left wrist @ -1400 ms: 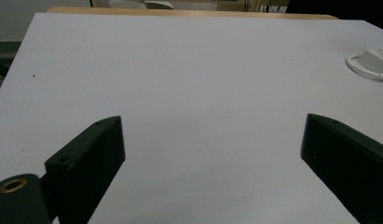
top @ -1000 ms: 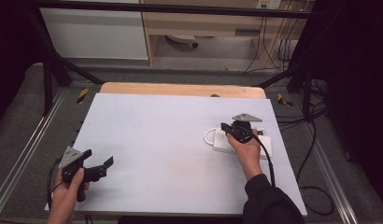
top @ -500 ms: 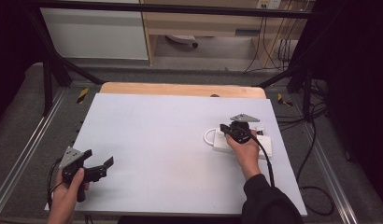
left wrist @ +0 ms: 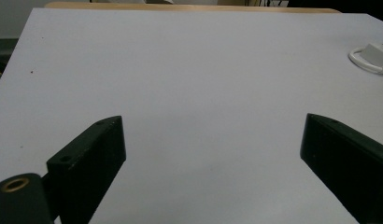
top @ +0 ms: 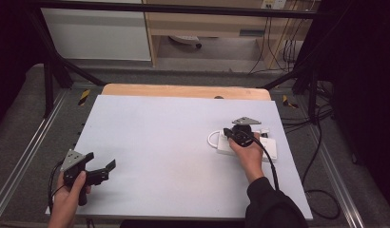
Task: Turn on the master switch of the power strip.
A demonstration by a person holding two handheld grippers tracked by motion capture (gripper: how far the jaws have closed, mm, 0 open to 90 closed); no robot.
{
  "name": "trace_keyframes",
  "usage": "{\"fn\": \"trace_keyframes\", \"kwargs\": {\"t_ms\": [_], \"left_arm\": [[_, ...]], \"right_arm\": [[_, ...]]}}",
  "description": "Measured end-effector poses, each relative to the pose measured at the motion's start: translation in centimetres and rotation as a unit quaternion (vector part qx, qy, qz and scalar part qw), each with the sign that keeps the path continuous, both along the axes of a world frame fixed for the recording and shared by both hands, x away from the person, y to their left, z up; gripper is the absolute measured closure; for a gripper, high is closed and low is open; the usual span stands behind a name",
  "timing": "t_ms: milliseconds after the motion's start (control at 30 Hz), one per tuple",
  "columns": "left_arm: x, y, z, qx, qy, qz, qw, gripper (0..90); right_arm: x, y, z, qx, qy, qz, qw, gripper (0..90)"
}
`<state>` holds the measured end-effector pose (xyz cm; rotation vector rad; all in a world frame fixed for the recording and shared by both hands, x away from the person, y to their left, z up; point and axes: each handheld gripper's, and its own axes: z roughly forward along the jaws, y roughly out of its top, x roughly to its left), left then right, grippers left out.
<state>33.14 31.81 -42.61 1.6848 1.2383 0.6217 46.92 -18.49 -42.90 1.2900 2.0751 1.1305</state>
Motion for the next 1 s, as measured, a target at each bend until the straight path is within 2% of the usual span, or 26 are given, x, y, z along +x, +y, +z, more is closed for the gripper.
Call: {"fn": "trace_keyframes", "kwargs": {"t_ms": [633,1000], "left_arm": [[0.01,-0.01,-0.03,0.002,0.001,0.000,1.0000,6.8],[0.02,0.05,-0.04,0.001,0.001,0.000,1.0000,6.8]], "right_arm": [[0.01,0.35,-0.41,-0.011,0.004,0.004,0.9999,90.0],[0.37,0.51,-0.83,-0.016,0.009,-0.005,0.9998,90.0]]}}
